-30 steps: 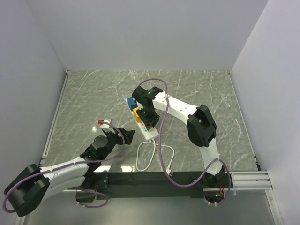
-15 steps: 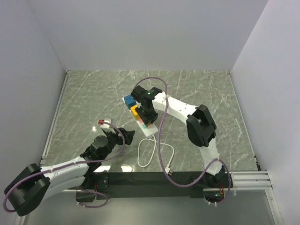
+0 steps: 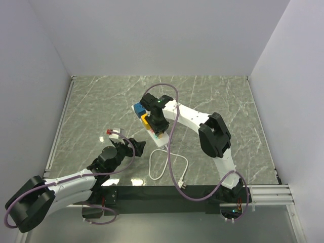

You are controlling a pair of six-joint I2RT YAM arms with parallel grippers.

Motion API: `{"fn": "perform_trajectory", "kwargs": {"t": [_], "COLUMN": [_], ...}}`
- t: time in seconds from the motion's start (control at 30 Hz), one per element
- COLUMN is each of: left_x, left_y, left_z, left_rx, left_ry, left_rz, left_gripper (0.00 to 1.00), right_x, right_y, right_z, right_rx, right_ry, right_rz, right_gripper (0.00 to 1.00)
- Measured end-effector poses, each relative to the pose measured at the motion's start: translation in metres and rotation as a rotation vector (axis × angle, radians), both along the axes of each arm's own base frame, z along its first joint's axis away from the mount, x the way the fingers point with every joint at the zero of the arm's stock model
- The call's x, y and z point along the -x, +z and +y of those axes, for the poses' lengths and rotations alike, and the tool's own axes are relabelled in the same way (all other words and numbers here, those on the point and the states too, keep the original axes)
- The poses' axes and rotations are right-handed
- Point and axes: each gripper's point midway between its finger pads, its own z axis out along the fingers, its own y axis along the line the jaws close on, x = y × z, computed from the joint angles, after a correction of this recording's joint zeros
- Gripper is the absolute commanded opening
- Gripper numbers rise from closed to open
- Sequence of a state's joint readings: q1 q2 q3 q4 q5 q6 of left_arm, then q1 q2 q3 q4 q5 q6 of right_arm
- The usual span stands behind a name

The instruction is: Insert the plug

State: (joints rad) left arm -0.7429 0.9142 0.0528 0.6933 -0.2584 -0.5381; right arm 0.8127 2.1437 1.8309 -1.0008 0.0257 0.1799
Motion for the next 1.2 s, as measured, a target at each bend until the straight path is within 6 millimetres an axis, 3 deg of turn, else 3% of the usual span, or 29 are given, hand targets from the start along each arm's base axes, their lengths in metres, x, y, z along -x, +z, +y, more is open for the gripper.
{"fn": "perform_trajectory", "kwargs": {"t": [0.53,0.67,0.73,0.77,0.8,0.97,1.2], "left_x": [0.000,0.000,-0.001,-0.001,-0.002,-0.005,-0.016], "left_y": [-0.001,-0.007,-0.010,-0.010,-0.011,-0.012,0.004], "left_z": [0.000,0.001,0.003,0.003,0.004,0.009,0.020], "left_rx": [-0.003,-0.018,-0.024,-0.027,-0.029,-0.044,-0.053], "left_ry": [0.002,0.005,0.011,0.014,0.018,0.046,0.134], "left_rz": [0.003,0.019,0.025,0.026,0.028,0.035,0.030], "left_gripper": [0.99,0.99,0.99,0.99,0.99,0.99,0.99], "right_x": [0.000,-0.001,-0.001,-0.001,-0.002,-0.008,-0.017], "right_y": [0.000,0.001,0.001,0.002,0.002,0.012,0.061], "right_z": [0.001,0.001,0.002,0.001,0.002,-0.003,-0.006], "right_rx": [-0.045,-0.090,-0.122,-0.136,-0.148,-0.213,-0.377], "right_ry": [0.005,-0.013,-0.028,-0.036,-0.044,-0.083,-0.111], "right_rz": [-0.052,-0.099,-0.129,-0.146,-0.162,-0.270,-0.468], "right_gripper": [0.01,0.12,0.26,0.41,0.48,0.60,0.78]}}
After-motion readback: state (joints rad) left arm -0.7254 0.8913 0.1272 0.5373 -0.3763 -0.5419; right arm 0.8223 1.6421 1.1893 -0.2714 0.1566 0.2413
